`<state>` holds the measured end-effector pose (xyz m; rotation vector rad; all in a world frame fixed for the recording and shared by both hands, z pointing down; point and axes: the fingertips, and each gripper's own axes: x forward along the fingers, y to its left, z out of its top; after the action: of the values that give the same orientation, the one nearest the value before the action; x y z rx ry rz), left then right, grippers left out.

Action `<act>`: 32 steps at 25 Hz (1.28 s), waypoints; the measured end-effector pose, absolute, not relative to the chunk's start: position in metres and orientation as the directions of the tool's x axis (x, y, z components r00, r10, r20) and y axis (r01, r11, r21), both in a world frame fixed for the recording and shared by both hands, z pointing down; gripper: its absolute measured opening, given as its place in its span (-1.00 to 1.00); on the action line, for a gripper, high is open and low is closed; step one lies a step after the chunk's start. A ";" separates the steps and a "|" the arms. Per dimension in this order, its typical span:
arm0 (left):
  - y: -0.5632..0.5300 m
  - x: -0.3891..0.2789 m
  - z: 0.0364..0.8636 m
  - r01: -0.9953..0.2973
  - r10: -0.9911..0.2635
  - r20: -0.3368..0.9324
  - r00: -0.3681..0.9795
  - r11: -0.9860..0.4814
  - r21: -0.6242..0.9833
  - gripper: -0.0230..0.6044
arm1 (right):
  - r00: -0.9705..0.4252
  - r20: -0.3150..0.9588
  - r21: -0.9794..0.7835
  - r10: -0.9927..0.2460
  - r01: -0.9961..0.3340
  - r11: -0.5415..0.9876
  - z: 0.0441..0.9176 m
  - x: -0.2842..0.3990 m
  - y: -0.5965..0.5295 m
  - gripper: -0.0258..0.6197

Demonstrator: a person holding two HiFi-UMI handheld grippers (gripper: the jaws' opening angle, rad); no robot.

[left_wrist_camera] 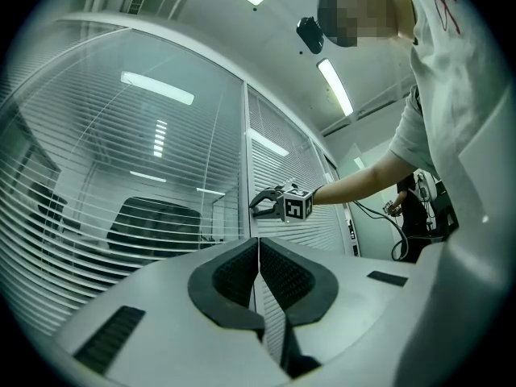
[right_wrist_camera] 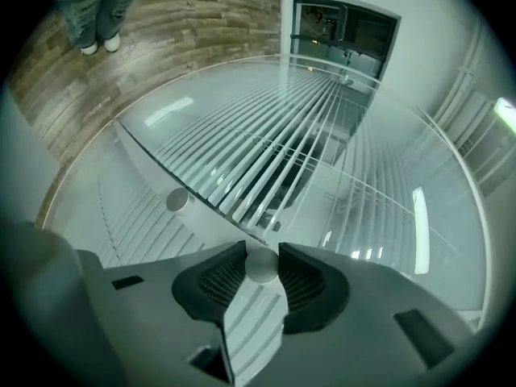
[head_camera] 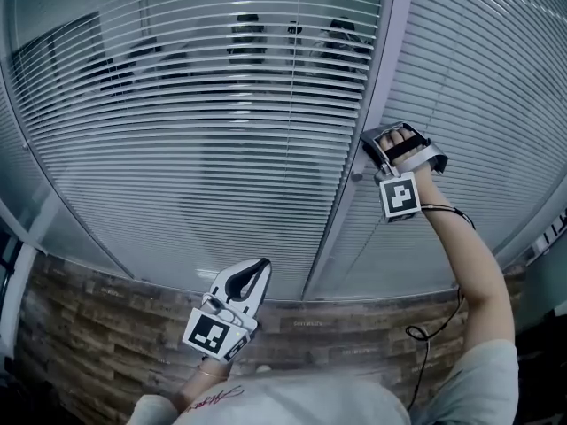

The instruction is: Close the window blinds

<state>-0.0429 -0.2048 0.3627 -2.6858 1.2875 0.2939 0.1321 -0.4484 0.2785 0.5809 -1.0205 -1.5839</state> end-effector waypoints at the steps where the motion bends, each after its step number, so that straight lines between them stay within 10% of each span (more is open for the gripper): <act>1: -0.204 -0.042 0.362 -0.780 -0.751 -0.238 0.616 -0.623 -0.051 -0.87 | -0.269 0.147 0.846 -0.952 0.532 -0.020 0.279 0.132 -0.448 -0.53; 10: -0.200 -0.040 0.366 -0.772 -0.745 -0.231 0.626 -0.633 -0.054 -0.87 | -0.252 0.128 0.845 -0.959 0.535 -0.028 0.278 0.128 -0.447 -0.53; 17: -0.197 -0.042 0.364 -0.770 -0.743 -0.235 0.627 -0.636 -0.045 -0.87 | -0.303 -0.137 0.972 -0.943 -0.223 -0.069 0.258 0.133 -0.435 -0.42; 21: -0.195 -0.045 0.366 -0.769 -0.743 -0.235 0.627 -0.639 -0.032 -0.87 | -0.244 -0.186 0.565 -0.952 -0.819 0.099 0.247 0.151 -0.434 -0.38; 32: -0.190 -0.046 0.368 -0.768 -0.741 -0.233 0.630 -0.640 -0.042 -0.87 | -0.118 -0.254 0.083 -0.960 -0.992 0.100 0.254 0.154 -0.447 -0.39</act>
<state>-0.0460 -0.1896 0.3680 -2.7104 1.2614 0.2926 0.1544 -0.4465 0.2541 2.1695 -2.4257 -0.3827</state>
